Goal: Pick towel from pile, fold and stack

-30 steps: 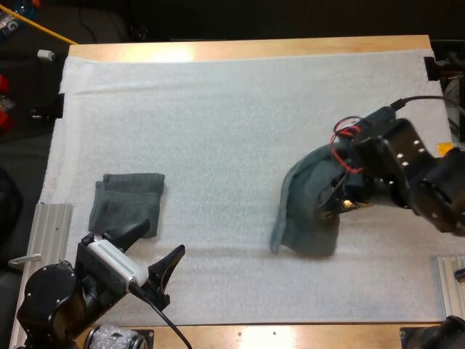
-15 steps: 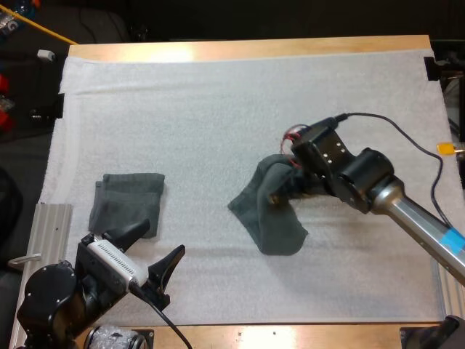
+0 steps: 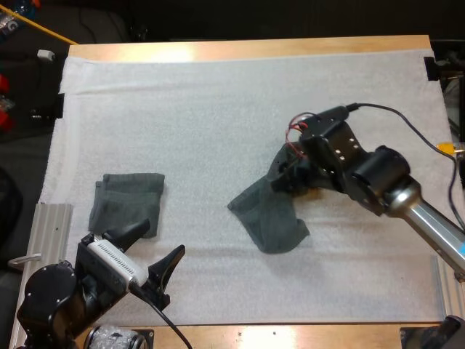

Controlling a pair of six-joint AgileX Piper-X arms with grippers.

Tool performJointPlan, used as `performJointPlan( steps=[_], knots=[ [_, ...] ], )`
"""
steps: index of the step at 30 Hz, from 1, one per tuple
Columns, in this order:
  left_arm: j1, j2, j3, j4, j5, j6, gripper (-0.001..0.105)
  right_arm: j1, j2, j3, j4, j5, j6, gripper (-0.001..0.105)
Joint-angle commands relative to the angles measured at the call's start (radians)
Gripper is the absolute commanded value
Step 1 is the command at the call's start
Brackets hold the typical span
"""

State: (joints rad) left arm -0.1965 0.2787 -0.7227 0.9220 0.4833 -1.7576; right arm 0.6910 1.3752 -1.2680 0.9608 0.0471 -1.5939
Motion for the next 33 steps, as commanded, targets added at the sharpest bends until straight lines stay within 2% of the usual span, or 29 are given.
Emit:
performJointPlan(
  steps=[1, 6, 12, 18, 26, 33],
  knots=[
    [-0.004, -0.001, -0.008, 0.002, 0.007, -0.011, 0.069, 0.001, -0.03, -0.009, 0.058, 0.002, -0.001, 0.052],
    [-0.004, -0.001, -0.008, 0.039, 0.007, -0.011, 0.069, 0.001, -0.088, -0.007, 0.23, 0.002, 0.004, 0.052],
    [-0.004, -0.001, -0.008, 0.125, 0.007, -0.011, 0.069, 0.001, -0.166, 0.099, 0.269, 0.0, 0.064, 0.052],
    [-0.004, -0.001, -0.008, 0.193, 0.007, -0.011, 0.069, 0.001, -0.194, 0.267, 0.142, -0.034, 0.145, 0.052],
    [-0.004, -0.001, -0.008, 0.29, 0.007, -0.011, 0.069, 0.001, -0.191, 0.478, -0.13, -0.085, 0.265, 0.052],
    [-0.004, -0.001, -0.008, 0.292, 0.052, -0.011, 0.069, 0.001, -0.116, 0.541, -0.259, -0.138, 0.316, 0.052]
  ],
)
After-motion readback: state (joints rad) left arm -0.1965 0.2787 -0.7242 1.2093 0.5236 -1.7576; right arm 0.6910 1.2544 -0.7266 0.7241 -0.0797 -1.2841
